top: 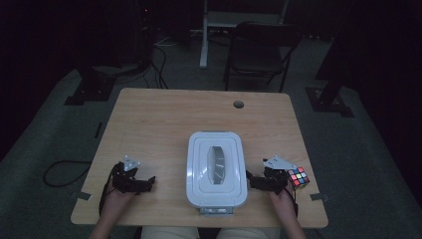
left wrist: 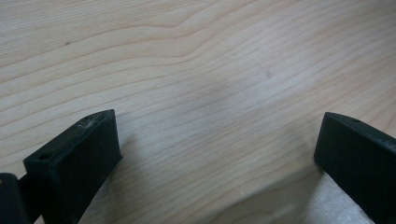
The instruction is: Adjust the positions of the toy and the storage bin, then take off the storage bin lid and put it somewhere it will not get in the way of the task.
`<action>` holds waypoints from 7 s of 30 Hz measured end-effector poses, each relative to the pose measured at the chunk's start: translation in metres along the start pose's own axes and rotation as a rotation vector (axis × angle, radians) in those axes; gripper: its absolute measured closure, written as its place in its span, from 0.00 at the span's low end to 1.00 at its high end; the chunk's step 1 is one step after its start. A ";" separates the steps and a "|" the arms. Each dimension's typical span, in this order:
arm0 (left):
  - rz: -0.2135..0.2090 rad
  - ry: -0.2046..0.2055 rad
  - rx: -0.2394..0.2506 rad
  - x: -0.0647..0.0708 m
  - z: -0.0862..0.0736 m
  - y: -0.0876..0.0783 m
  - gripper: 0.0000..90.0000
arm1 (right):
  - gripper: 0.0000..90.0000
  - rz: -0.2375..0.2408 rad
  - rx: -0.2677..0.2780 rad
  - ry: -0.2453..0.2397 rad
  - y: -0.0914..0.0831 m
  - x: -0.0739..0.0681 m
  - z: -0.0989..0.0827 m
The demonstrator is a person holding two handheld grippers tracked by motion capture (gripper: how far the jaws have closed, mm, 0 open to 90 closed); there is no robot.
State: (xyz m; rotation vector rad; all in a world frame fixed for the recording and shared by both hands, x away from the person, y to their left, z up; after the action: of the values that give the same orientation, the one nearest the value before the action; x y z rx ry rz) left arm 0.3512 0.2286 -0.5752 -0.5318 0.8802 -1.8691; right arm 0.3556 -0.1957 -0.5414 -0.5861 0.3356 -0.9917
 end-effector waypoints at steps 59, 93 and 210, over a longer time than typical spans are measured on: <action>-0.187 0.118 0.082 0.036 0.036 -0.054 0.06 | 0.15 0.027 -0.166 -0.024 0.026 -0.005 -0.023; -0.470 0.322 0.221 0.143 0.114 -0.100 0.06 | 0.15 0.027 -0.166 -0.023 0.026 -0.005 -0.023; -0.691 0.432 0.245 0.206 0.145 -0.129 0.94 | 0.15 0.028 -0.167 -0.024 0.025 -0.005 -0.024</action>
State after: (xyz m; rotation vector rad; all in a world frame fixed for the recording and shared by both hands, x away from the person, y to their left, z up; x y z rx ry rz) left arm 0.2850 0.0286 -0.3856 -0.2957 0.7717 -2.7531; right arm 0.3578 -0.1886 -0.5753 -0.7418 0.4072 -0.9346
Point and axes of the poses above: each handheld gripper's, and its own axes: y roughly forward along the jaws, z roughly out of its top, x roughly to its right, the point moved 7 cm from there along y, roughly forward along the jaws, and after that the axes turned 3 degrees about -x, right-handed, at the moved point
